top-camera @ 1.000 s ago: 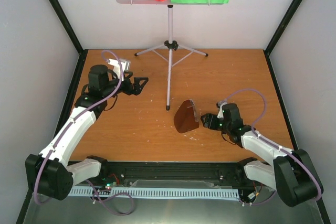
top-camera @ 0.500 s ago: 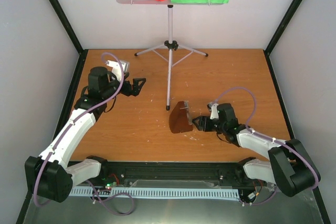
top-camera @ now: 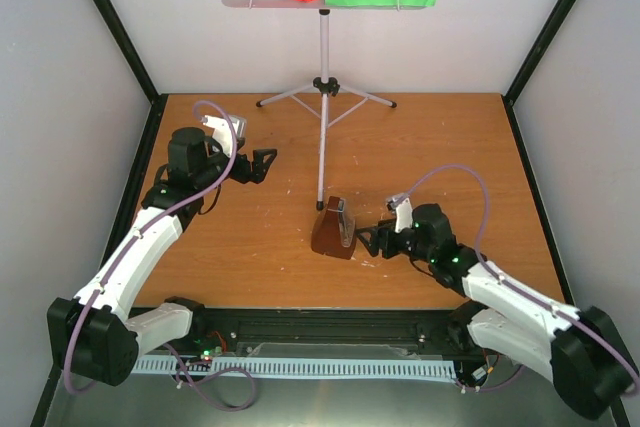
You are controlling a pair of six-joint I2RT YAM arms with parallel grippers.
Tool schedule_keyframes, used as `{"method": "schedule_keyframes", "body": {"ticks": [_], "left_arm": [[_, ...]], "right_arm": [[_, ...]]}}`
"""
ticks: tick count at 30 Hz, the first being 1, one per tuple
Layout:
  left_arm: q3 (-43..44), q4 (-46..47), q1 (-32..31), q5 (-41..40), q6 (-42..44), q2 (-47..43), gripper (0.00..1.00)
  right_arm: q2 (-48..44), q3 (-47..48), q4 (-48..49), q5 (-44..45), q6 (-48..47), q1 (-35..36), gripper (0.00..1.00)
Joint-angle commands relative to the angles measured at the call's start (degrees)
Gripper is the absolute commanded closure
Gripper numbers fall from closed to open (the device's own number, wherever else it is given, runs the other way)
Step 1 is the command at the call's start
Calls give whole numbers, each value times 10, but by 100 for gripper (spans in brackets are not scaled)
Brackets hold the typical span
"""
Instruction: Pack up the instrument practice props
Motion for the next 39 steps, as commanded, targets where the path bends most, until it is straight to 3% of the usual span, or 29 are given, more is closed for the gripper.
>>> {"method": "schedule_keyframes", "body": {"ticks": [1,5,7,15,19,30,39], "left_arm": [[4,-2,2,-10,14,-5,1],[3,-1,2,-11,14,-9,1],[2,-1,2,-12,15,-11,0],[-2,-1,2,-14,18,-15,0],[-3,-1,2,-15,18,-15,1],[-2,-1,2,-11,18,-9,0],[-3,-1,2,-12,17,-11,1]], "right_arm": [[-80,37,-51,-4,-60,3,16],[-65,99,-54,-83,-106,1,7],[1,164,-38,-131,-145,2,1],[155,280,-35,-224,-210,3,0],[177,273,-37,-246,-208,8,2],[166,203,-16,-168,-208,37,14],[141,169,16,-5,-206,93,29]]}}
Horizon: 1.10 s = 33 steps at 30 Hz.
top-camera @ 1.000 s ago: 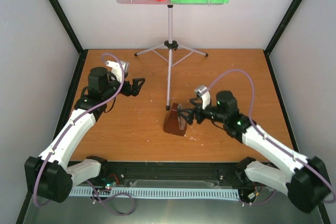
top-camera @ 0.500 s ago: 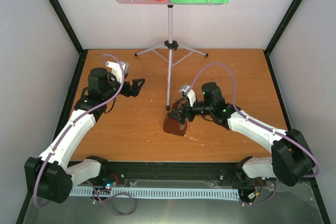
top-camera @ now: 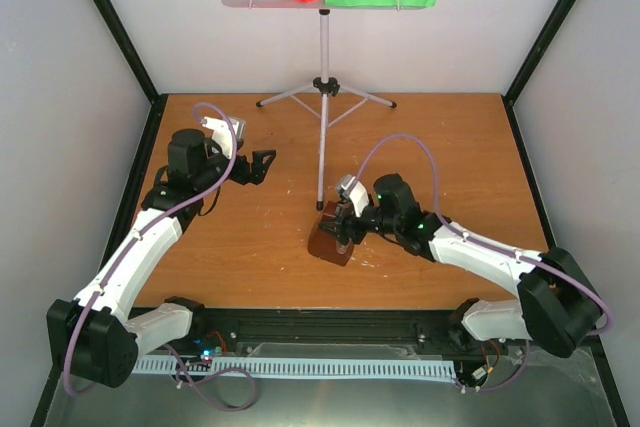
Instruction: Pack up the instrument practice props
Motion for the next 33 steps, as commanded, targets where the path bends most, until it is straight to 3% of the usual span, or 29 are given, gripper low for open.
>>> {"method": "schedule_keyframes", "body": {"ticks": [1,5,13,19,28,33], "left_arm": [[4,-1,2,-1,12,-6,1],[4,0,2,1,10,-7,0],[3,1,2,3,7,-10,0],[1,2,2,4,4,-14,1],[-1,6,2,1,-4,-24,1],[-2,7,2,1,-46,-25,1]], "right_arm": [[-42,-40,25,123,8,29,31],[-110,-80,-1,240,48,36,37],[-207,-117,-127,545,167,31,37],[-208,-119,-133,554,208,-75,37],[-152,-100,-84,515,184,-209,35],[-180,-82,-104,487,178,-218,23]]}}
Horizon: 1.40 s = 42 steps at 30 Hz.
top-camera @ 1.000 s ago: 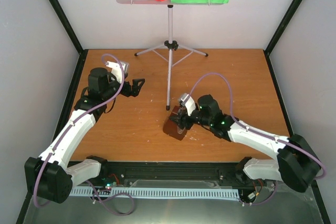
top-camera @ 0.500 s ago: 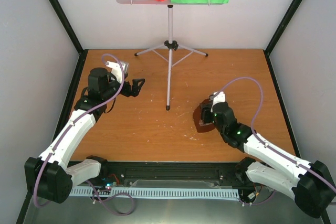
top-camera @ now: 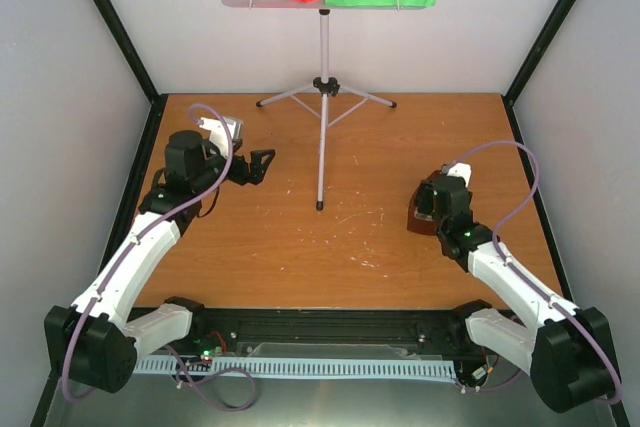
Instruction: Pack up the instrument practice props
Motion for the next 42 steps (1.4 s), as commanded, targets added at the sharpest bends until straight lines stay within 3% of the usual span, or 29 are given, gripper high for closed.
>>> {"method": "schedule_keyframes", "body": {"ticks": [1,5,10,14,22,30,42], "left_arm": [[2,6,2,-2,-50,-10,0],[-5,10,2,0,-120,-2,1],[0,60,2,72,-208,54,0],[-4,151,-12,120,-241,118,6],[139,157,-78,69,-210,299,18],[288,128,-89,20,-176,462,28],[393,120,-91,47,-160,573,47]], "right_arm": [[-32,16,-49,-26,-11,-8,18],[-91,39,-99,-61,-26,-8,0],[-148,79,-178,-118,-38,-8,0],[-172,90,-197,-187,-32,-8,0],[-228,65,-191,-270,-15,-8,0],[-286,42,-208,-250,3,-8,0],[-296,31,-204,-236,19,-8,0]]}}
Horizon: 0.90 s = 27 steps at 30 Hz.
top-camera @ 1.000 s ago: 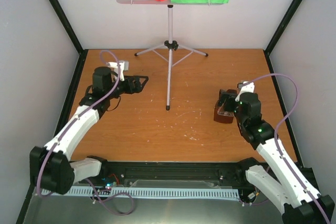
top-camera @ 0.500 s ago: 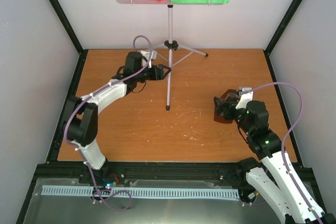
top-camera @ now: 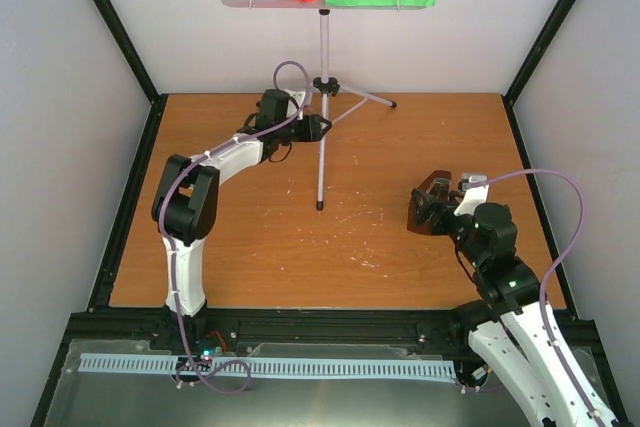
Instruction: Pack up the instrument practice props
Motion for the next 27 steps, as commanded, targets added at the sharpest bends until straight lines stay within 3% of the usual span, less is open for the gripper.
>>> {"method": "schedule_keyframes", "body": {"ticks": [1,4,8,15,27], "left_arm": [[52,3,-3,20,14,23,48],[73,1,-3,36,11,41,56],[85,1,-3,45,8,51,73],[34,14,-3,47,7,13,97],[-158,43,-6,111,31,-129,100]], "right_arm": [[15,-1,-4,3,7,-3,0],[24,-4,-4,1,10,-3,0],[28,-11,1,-9,19,-4,0],[22,-14,-5,-5,26,-3,0],[16,-20,-13,-5,38,-3,0]]}}
